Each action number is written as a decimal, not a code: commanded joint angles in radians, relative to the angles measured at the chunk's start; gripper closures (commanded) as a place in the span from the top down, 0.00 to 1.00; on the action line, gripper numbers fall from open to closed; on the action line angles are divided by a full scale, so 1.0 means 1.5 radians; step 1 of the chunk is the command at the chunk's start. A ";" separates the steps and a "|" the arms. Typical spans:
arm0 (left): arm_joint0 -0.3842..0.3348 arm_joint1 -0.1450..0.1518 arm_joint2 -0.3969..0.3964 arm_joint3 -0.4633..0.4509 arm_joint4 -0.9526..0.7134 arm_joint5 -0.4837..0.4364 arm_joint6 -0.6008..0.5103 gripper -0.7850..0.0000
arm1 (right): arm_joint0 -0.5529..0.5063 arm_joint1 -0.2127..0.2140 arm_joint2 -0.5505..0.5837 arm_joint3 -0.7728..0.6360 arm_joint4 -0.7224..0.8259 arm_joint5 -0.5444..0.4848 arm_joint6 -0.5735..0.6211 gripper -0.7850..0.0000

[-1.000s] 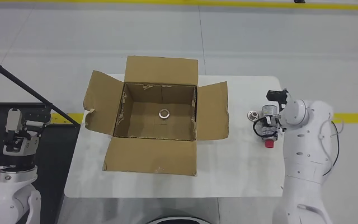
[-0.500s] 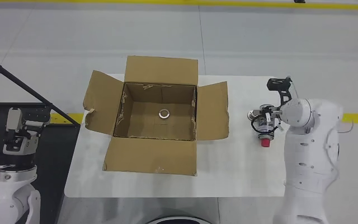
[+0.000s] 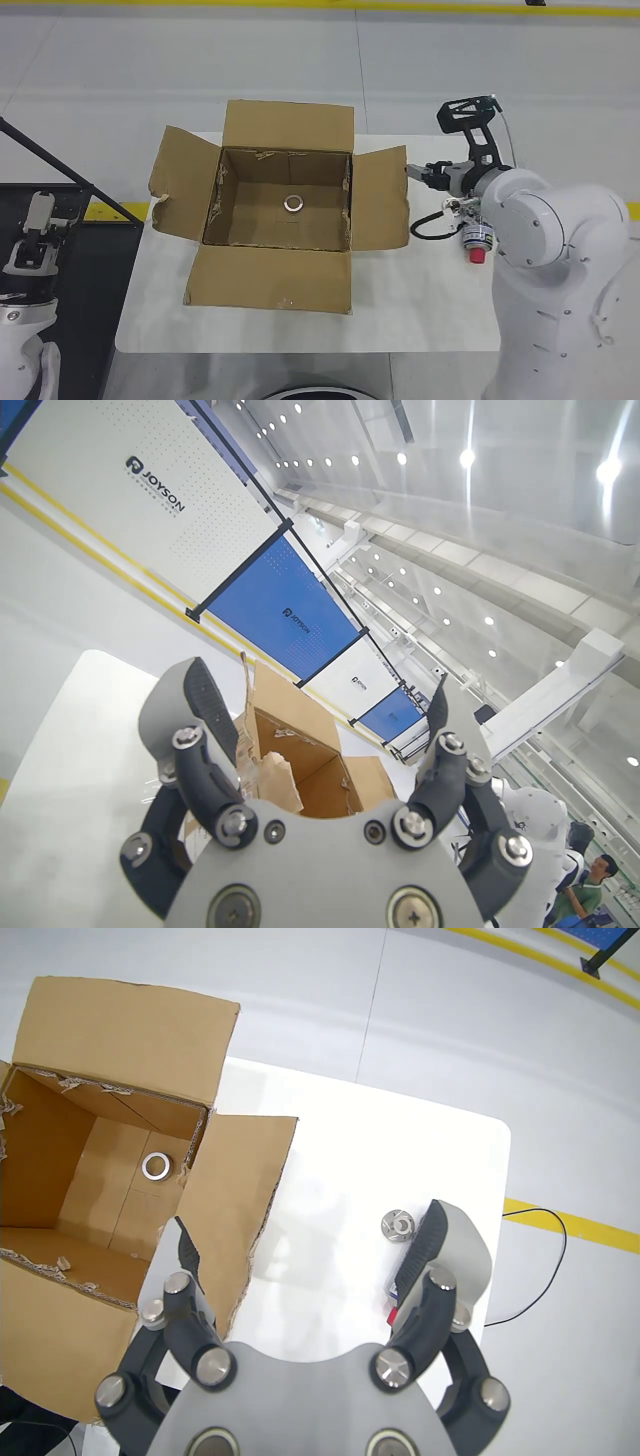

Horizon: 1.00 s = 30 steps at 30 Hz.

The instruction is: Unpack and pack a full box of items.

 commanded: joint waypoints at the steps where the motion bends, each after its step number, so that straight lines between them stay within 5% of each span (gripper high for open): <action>1: 0.000 0.000 0.000 0.000 -0.001 0.000 0.000 1.00 | 0.000 0.000 0.000 0.000 -0.001 0.000 0.000 1.00; 10: 0.000 0.000 0.000 0.000 -0.001 0.000 0.000 1.00 | -0.006 0.000 -0.005 0.003 0.001 -0.006 -0.012 1.00; 16: -0.008 -0.001 0.022 -0.014 0.029 0.003 0.002 1.00 | 0.025 -0.007 -0.083 0.042 0.037 -0.008 -0.079 1.00; 30: 0.003 -0.007 0.030 -0.019 0.033 0.023 0.039 1.00 | 0.318 -0.085 -0.371 0.466 0.254 0.015 -0.137 1.00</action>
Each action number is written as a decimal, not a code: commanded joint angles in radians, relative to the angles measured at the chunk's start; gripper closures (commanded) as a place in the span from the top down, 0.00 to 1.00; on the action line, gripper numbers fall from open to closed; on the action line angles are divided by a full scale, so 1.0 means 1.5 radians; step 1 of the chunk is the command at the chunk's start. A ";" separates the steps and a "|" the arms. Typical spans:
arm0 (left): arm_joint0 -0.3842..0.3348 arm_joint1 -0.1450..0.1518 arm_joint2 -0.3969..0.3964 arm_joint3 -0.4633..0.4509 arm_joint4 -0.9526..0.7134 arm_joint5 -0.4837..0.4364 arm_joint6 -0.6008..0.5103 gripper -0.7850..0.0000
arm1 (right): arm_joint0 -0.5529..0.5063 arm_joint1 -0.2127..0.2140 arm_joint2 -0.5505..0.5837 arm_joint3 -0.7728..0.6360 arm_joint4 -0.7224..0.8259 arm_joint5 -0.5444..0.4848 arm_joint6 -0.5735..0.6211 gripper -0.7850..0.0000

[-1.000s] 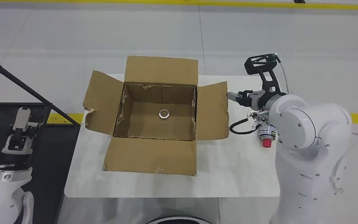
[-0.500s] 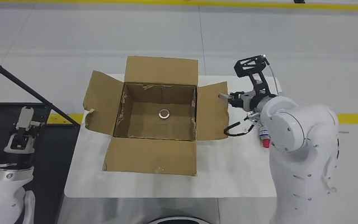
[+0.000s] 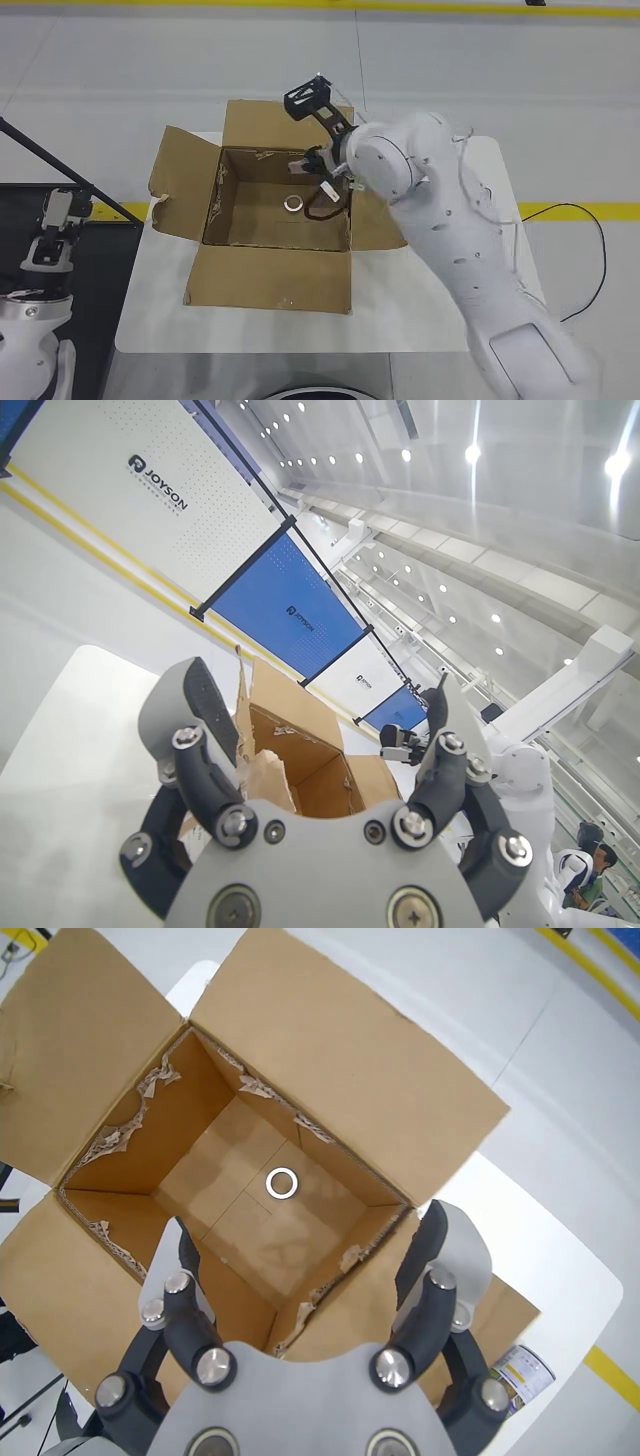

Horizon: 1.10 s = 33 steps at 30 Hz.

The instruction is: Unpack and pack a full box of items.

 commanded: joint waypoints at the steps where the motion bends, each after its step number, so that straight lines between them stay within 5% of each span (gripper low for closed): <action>1: 0.004 -0.001 -0.005 0.001 -0.006 -0.001 0.000 1.00 | 0.024 -0.013 -0.029 0.071 0.041 -0.007 -0.015 1.00; 7: 0.007 -0.001 -0.008 0.001 -0.009 -0.001 -0.001 1.00 | 0.063 -0.049 -0.091 0.213 0.126 -0.038 -0.065 1.00; 22: 0.007 -0.001 -0.008 0.001 -0.009 -0.001 -0.001 1.00 | 0.128 -0.140 -0.186 0.506 0.191 -0.009 -0.158 0.62; 33: 0.007 -0.001 -0.008 0.001 -0.009 -0.001 -0.001 1.00 | 0.138 -0.206 -0.230 0.626 0.185 0.038 -0.223 0.47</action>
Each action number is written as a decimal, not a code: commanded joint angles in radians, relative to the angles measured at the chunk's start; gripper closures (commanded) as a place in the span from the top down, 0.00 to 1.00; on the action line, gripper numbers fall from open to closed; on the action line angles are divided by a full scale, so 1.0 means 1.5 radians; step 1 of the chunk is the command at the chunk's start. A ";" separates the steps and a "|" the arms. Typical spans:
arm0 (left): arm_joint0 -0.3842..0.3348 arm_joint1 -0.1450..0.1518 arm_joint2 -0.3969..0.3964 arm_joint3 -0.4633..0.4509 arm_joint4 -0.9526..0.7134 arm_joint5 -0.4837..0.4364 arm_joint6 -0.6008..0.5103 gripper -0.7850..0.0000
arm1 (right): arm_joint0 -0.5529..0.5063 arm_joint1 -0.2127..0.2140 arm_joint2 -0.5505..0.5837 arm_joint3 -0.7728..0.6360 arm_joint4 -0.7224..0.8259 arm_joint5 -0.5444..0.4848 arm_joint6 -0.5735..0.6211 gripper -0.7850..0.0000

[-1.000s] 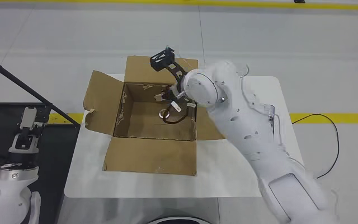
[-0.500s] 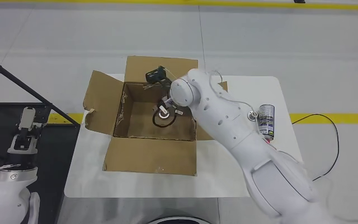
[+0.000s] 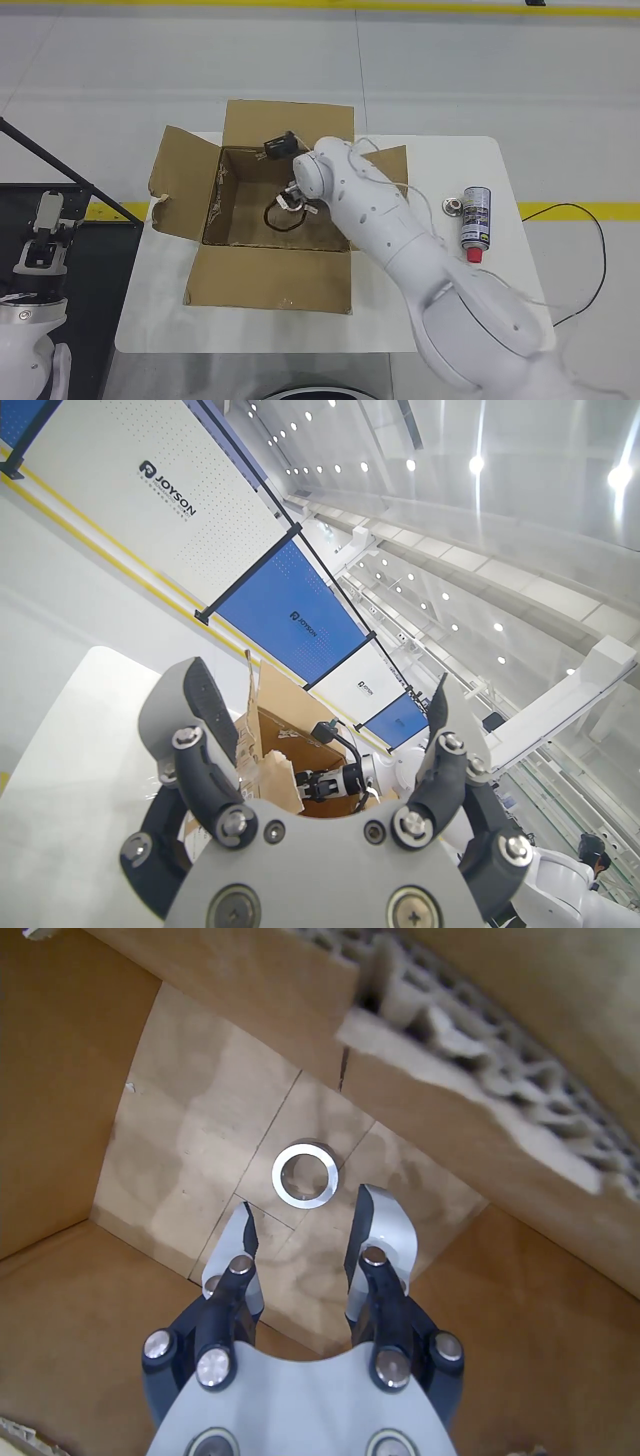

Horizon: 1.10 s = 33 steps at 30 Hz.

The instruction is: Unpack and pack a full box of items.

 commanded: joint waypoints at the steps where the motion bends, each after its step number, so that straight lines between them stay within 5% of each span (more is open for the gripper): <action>1: 0.000 0.000 0.000 0.000 0.000 0.000 0.000 1.00 | 0.003 -0.008 -0.006 0.023 -0.006 0.007 -0.011 0.47; 33: 0.000 0.000 0.000 0.000 0.000 0.000 0.000 1.00 | -0.004 -0.096 -0.030 0.167 -0.061 0.036 -0.108 0.37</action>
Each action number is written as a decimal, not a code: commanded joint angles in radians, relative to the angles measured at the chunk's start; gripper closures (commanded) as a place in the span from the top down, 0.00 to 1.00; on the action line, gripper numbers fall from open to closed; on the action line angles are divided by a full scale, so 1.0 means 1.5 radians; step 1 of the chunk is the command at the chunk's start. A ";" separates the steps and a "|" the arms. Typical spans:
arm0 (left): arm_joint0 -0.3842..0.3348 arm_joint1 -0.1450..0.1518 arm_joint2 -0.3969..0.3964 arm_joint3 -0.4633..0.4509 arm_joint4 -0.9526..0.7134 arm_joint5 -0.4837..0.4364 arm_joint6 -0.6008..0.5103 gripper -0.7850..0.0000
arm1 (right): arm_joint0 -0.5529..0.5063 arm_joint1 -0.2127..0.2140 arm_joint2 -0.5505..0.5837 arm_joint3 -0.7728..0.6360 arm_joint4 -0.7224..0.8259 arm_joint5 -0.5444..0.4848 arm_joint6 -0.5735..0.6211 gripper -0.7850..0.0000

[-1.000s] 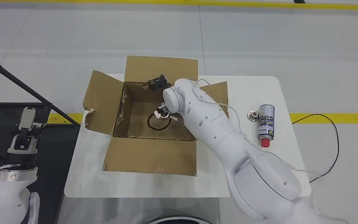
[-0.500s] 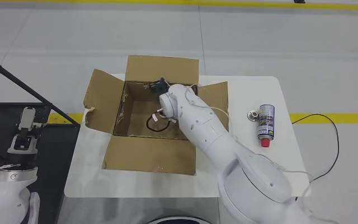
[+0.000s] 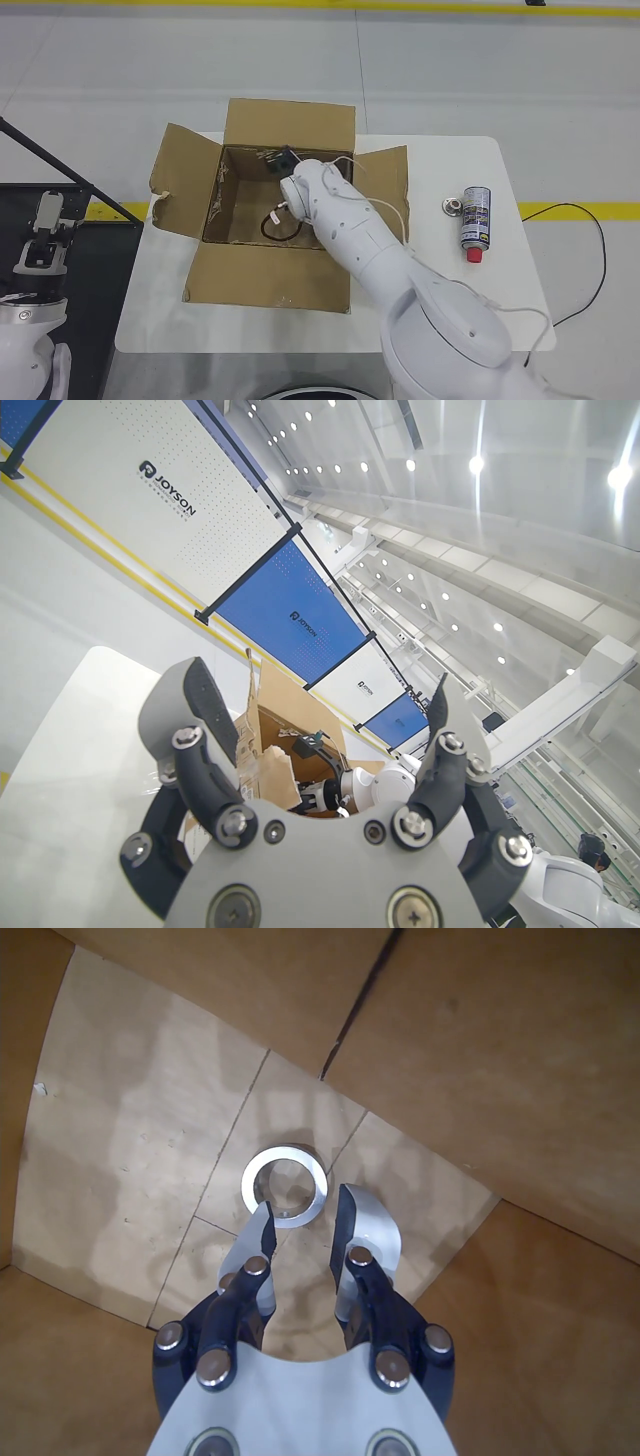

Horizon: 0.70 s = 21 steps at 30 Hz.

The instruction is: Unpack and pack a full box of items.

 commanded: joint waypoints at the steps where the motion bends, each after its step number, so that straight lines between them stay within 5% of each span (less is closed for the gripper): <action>1: 0.000 0.000 0.000 0.000 0.000 0.000 0.000 1.00 | -0.003 -0.002 0.001 0.003 -0.002 0.004 -0.005 0.36; 21: 0.000 0.000 0.000 0.000 0.000 0.000 0.000 1.00 | -0.010 -0.004 0.000 0.017 -0.035 -0.076 0.033 0.33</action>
